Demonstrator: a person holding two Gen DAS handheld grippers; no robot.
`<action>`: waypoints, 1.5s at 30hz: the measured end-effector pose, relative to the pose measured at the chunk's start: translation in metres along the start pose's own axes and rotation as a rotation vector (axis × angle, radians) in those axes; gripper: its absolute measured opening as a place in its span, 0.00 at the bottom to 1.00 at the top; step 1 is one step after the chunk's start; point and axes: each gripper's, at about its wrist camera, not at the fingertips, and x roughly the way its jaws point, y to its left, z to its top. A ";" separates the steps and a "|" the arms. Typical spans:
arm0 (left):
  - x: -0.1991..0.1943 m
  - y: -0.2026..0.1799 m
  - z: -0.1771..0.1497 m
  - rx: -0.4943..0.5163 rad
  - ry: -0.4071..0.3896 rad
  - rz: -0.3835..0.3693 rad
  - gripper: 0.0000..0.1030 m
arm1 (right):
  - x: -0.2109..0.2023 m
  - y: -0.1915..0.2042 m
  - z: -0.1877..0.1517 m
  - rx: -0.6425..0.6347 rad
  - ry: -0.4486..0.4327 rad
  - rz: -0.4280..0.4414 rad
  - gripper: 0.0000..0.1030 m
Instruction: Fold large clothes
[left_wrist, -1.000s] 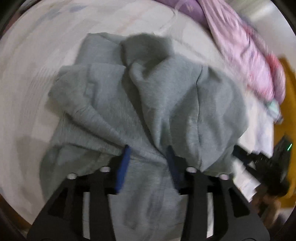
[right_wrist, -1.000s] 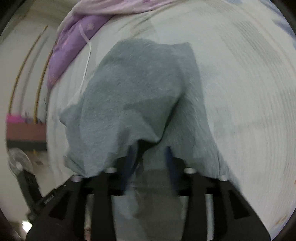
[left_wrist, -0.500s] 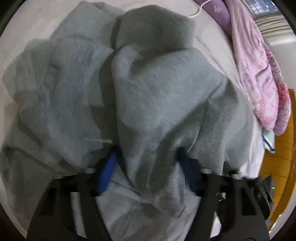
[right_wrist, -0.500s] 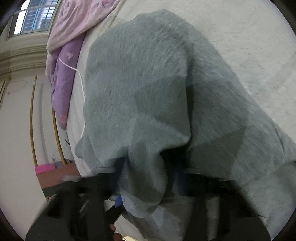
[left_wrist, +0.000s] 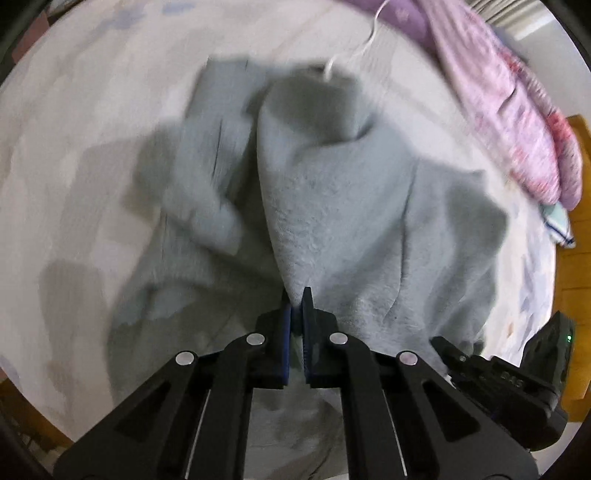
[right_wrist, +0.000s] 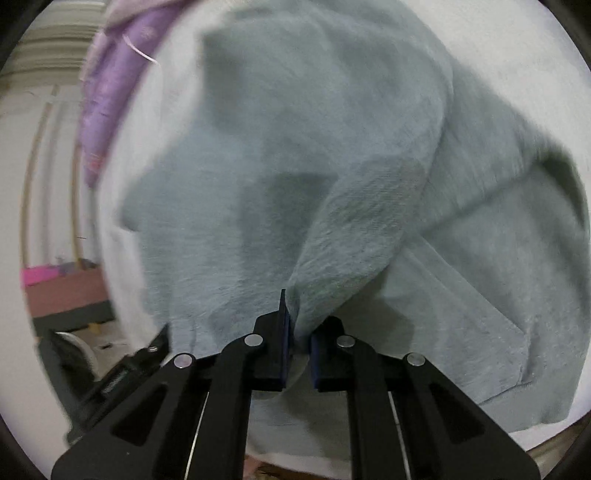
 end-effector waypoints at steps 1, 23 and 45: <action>0.010 0.000 -0.004 0.003 0.019 0.017 0.04 | 0.009 -0.008 -0.001 0.011 0.007 -0.014 0.08; -0.045 0.001 0.064 -0.018 -0.095 -0.031 0.40 | -0.090 0.033 0.068 -0.084 -0.185 -0.088 0.46; 0.064 -0.010 0.203 -0.166 0.029 -0.036 0.15 | -0.007 0.046 0.192 0.044 -0.088 0.008 0.14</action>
